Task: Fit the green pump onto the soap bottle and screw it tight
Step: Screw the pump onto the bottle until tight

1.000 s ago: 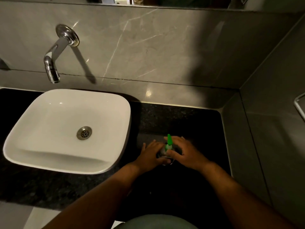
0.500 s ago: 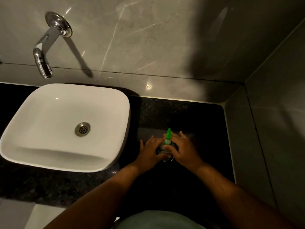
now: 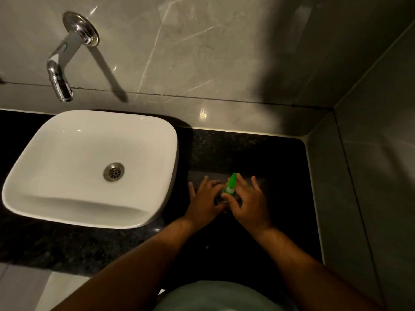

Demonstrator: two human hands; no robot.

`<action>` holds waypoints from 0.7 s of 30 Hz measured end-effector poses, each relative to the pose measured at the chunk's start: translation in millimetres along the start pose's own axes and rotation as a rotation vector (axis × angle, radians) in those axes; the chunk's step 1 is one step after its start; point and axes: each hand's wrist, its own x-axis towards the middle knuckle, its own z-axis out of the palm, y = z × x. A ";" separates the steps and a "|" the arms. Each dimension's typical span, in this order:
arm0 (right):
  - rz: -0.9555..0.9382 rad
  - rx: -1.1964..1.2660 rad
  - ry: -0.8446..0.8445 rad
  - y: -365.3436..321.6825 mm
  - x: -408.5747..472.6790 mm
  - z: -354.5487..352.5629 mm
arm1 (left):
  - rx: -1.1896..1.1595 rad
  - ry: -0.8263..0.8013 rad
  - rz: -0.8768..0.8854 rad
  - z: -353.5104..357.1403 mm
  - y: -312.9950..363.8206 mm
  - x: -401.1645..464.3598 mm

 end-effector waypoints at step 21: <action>-0.336 -0.544 -0.365 -47.0 11.3 -85.4 | -0.075 -0.010 0.108 11.1 -5.9 -9.4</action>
